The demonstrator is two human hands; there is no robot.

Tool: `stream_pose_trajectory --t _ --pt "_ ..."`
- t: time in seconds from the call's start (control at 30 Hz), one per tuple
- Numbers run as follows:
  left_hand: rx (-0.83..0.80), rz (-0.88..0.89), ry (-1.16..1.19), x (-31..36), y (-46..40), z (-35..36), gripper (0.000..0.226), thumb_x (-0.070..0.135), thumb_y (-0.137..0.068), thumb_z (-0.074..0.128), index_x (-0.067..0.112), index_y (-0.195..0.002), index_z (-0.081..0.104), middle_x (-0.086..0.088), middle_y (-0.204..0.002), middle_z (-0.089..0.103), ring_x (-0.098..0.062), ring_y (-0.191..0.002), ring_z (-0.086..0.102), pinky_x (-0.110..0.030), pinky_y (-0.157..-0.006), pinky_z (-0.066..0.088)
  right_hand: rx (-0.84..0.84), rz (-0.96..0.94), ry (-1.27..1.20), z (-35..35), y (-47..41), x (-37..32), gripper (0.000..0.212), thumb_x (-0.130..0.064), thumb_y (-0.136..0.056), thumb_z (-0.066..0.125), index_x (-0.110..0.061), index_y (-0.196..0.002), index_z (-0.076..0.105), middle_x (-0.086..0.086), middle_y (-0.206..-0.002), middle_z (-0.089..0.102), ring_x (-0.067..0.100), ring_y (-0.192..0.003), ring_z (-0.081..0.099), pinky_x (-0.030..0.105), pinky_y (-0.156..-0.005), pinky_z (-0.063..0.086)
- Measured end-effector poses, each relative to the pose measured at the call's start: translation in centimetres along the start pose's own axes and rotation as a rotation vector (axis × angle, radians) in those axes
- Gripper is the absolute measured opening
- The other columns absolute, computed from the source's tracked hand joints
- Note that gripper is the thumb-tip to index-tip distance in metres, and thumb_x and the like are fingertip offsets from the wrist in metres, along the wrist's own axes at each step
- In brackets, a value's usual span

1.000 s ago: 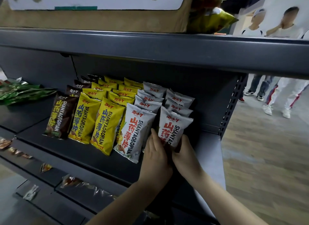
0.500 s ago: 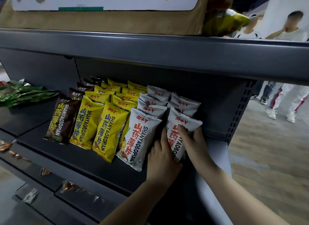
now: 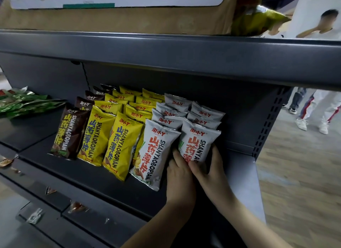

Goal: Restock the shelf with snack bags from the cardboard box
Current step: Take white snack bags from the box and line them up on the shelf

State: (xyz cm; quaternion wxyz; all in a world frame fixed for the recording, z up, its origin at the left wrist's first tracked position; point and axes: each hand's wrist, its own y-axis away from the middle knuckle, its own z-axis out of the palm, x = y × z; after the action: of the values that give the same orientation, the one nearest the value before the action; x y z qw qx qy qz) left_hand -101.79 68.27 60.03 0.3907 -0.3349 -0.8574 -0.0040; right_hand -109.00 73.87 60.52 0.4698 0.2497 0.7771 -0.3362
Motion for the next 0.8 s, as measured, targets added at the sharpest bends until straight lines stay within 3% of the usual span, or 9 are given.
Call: stream_pose_trajectory --t 0.07,0.23,0.4,0.47,0.5,0.57,0.6,0.7,0.8 --pt "0.048 -0.002 -0.046 0.1 -0.2 0.3 0.070 0.030 -0.096 0.044 0.007 -0.146 0.001 -0.019 -0.138 0.035 -0.034 -0.125 0.042 -0.039 -0.104 0.038 0.009 -0.018 0.073 0.3 0.0 -0.4 0.104 -0.075 -0.064 0.061 -0.021 -0.146 0.025 -0.002 -0.139 0.042 0.010 -0.131 0.040 0.031 -0.106 0.037" --pt "0.150 0.002 -0.191 -0.6 -0.8 1.6 0.063 0.037 -0.089 0.037 -0.002 -0.138 0.031 -0.019 -0.117 0.056 -0.031 -0.098 0.062 -0.036 -0.085 0.050 0.053 -0.057 0.363 0.5 -1.1 -0.8 0.074 -0.051 -0.083 0.056 -0.007 -0.139 0.032 0.011 -0.132 0.048 0.027 -0.122 0.045 0.034 -0.096 0.039" --pt "0.071 0.064 -0.344 -0.8 -1.0 1.6 0.066 0.037 -0.083 0.027 -0.004 -0.127 0.054 -0.023 -0.116 0.059 -0.031 -0.085 0.063 -0.031 -0.073 0.053 0.014 -0.034 0.583 0.0 -1.6 -1.5 0.075 -0.054 -0.088 0.048 -0.004 -0.139 0.028 0.014 -0.133 0.049 0.032 -0.123 0.045 0.042 -0.092 0.046" --pt "0.020 0.086 -0.347 -0.5 -0.7 1.1 0.077 0.045 -0.081 0.024 -0.006 -0.136 0.041 -0.028 -0.131 0.047 -0.037 -0.105 0.056 -0.035 -0.092 0.047 -0.012 0.002 0.571 -0.3 -1.8 -1.8 0.078 -0.058 -0.085 0.049 -0.004 -0.138 0.030 0.016 -0.133 0.050 0.036 -0.123 0.046 0.045 -0.093 0.046" --pt "0.009 0.097 -0.328 -0.5 -0.3 1.0 0.087 0.053 -0.080 0.024 -0.007 -0.143 0.026 -0.028 -0.140 0.035 -0.038 -0.121 0.043 -0.035 -0.105 0.034 -0.017 0.025 0.542 -0.6 -2.0 -2.0 0.082 -0.062 -0.081 0.050 -0.004 -0.136 0.033 0.017 -0.131 0.052 0.037 -0.122 0.048 0.046 -0.093 0.046" --pt "-0.006 0.107 -0.266 -0.3 1.3 0.1 0.095 0.057 -0.080 0.034 -0.009 -0.145 0.014 -0.028 -0.146 0.024 -0.041 -0.133 0.027 -0.038 -0.113 0.017 0.003 0.050 0.472 -1.2 -2.1 -2.2 0.095 -0.074 -0.068 0.046 -0.003 -0.131 0.040 0.018 -0.126 0.057 0.037 -0.118 0.054 0.045 -0.092 0.048" --pt "0.011 0.137 -0.248 -0.1 2.4 -0.5 0.087 0.050 -0.085 0.040 -0.011 -0.144 0.018 -0.031 -0.143 0.027 -0.044 -0.132 0.030 -0.042 -0.113 0.019 0.012 0.057 0.450 -1.6 -1.9 -2.0 0.097 -0.076 -0.065 0.045 -0.003 -0.129 0.043 0.017 -0.125 0.059 0.036 -0.116 0.055 0.044 -0.092 0.049" --pt "0.152 0.285 -0.185 0.1 7.0 -3.0 0.058 0.011 -0.081 0.046 -0.014 -0.133 0.038 -0.033 -0.127 0.045 -0.049 -0.118 0.046 -0.050 -0.101 0.039 -0.012 0.050 0.378 -3.6 0.4 -2.0 0.066 -0.052 -0.085 0.056 -0.003 -0.129 0.049 0.013 -0.123 0.060 0.030 -0.116 0.056 0.031 -0.091 0.046" --pt "0.244 0.405 -0.185 -1.0 12.2 -5.6 0.040 -0.005 -0.078 0.043 -0.007 -0.116 0.056 -0.024 -0.111 0.056 -0.040 -0.095 0.055 -0.044 -0.080 0.046 -0.069 -0.075 0.290 -6.5 6.3 -3.4 0.026 -0.021 -0.095 0.049 -0.010 -0.116 0.060 -0.004 -0.104 0.064 0.011 -0.099 0.059 0.009 -0.075 0.040"
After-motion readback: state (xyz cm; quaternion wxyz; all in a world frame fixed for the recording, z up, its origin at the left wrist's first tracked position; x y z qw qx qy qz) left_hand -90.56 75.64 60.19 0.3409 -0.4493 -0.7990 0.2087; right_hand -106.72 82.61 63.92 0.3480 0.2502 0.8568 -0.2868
